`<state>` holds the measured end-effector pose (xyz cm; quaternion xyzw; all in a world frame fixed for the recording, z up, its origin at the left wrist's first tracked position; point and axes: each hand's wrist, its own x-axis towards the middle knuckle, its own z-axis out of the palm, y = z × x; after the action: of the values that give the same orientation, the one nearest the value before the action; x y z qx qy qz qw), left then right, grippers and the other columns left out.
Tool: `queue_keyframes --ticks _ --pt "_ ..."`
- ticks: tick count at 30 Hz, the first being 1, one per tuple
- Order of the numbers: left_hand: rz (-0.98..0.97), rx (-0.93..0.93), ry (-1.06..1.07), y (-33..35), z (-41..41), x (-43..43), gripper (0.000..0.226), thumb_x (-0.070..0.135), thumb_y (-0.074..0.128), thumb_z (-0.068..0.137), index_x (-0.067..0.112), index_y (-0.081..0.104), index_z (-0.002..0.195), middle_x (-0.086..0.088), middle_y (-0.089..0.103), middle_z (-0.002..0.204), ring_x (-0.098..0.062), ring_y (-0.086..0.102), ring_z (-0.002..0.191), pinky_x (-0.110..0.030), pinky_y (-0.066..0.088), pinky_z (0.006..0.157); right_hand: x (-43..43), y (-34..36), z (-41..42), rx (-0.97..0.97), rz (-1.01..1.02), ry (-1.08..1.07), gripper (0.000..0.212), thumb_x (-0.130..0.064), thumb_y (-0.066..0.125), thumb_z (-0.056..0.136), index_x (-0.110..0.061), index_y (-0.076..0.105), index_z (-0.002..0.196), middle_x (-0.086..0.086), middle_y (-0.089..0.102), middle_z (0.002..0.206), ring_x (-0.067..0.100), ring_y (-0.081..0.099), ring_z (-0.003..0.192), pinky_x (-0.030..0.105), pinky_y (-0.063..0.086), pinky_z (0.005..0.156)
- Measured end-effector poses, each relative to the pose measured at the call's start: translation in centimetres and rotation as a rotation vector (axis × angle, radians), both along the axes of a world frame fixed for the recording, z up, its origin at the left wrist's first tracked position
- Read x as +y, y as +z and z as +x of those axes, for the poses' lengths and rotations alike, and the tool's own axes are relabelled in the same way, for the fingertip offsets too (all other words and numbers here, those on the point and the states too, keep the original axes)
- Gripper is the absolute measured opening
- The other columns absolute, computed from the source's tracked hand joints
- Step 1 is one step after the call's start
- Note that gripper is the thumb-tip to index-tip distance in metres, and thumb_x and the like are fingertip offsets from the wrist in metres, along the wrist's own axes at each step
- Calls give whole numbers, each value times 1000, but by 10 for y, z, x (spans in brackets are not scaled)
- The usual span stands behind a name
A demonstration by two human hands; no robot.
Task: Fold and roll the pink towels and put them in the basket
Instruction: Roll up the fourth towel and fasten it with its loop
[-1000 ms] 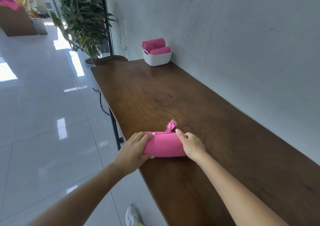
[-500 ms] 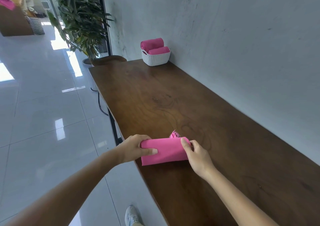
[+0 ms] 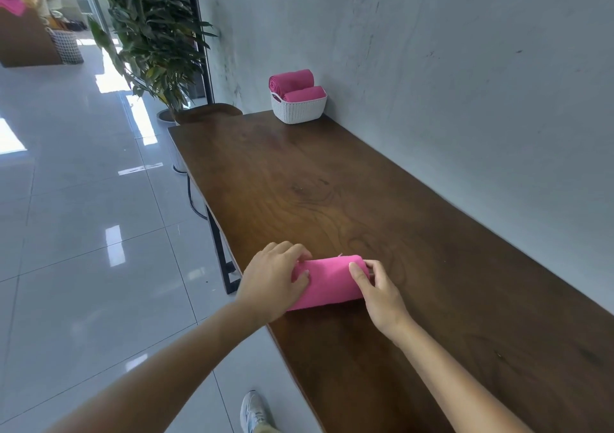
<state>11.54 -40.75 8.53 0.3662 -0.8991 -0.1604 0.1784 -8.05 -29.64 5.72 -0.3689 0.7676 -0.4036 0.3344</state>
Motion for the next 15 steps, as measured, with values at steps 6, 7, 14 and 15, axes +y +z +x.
queue_keyframes --ticks 6,7,14,15 --pt "-196 -134 -15 -16 -23 36 63 62 50 94 26 45 146 4 53 146 -20 48 133 -39 35 114 -8 7 5 -34 8 -84 49 -66 48 95 -28 53 125 -8 60 110 10 60 97 20 47 67" --pt "-205 -185 -4 -21 -26 39 74 66 52 92 23 39 151 1 48 152 -24 44 138 -43 31 118 -8 9 8 -13 0 -105 48 -66 47 95 -28 55 123 -9 60 109 9 60 95 19 47 66" --pt "-116 -165 151 -30 -25 27 104 90 45 78 21 31 154 4 49 148 -20 49 133 -41 37 115 0 30 23 114 -72 -119 47 -63 33 101 -27 63 108 -8 65 99 6 63 87 12 43 60" --pt "-96 -134 154 -29 -23 25 106 94 43 74 24 33 152 6 51 145 -19 51 130 -40 40 112 2 33 24 124 -88 -109 49 -63 32 100 -27 64 104 -7 65 96 7 64 86 12 44 60"
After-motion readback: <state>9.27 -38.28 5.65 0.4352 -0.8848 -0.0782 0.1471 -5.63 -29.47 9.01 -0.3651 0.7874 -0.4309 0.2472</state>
